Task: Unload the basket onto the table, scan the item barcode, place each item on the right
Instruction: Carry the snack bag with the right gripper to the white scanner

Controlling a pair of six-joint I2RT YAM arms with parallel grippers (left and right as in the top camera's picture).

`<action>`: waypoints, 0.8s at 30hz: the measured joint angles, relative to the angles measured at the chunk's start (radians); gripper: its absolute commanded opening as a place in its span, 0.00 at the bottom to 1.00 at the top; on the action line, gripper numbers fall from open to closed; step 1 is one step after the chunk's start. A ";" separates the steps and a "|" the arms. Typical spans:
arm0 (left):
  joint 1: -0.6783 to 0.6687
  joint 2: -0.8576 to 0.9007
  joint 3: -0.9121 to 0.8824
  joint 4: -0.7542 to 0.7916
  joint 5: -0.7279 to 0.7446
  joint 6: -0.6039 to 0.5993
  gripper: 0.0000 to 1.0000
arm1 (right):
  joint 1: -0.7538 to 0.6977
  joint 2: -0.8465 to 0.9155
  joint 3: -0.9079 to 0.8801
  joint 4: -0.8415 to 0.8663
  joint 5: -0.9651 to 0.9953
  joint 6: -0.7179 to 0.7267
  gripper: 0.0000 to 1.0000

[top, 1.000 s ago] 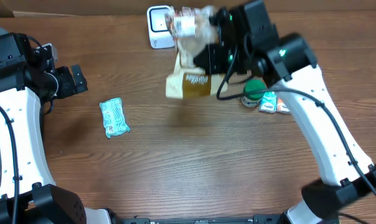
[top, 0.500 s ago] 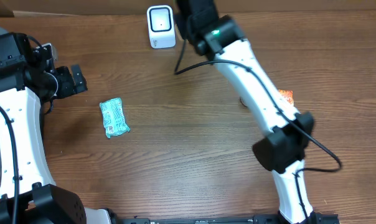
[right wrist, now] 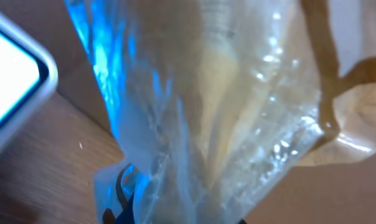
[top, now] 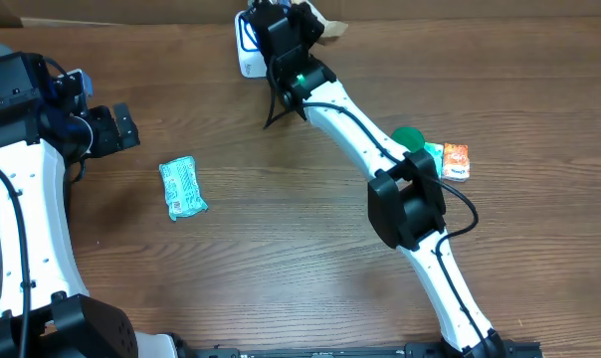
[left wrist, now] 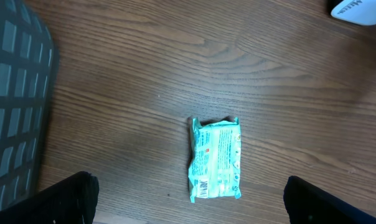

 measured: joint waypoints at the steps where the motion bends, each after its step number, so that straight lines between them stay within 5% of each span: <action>1: 0.000 0.000 0.000 0.000 0.000 0.000 0.99 | -0.002 0.013 0.000 0.001 0.006 -0.011 0.04; 24: 0.000 0.000 0.000 0.000 0.000 0.000 1.00 | 0.011 0.050 0.000 0.031 0.050 -0.059 0.04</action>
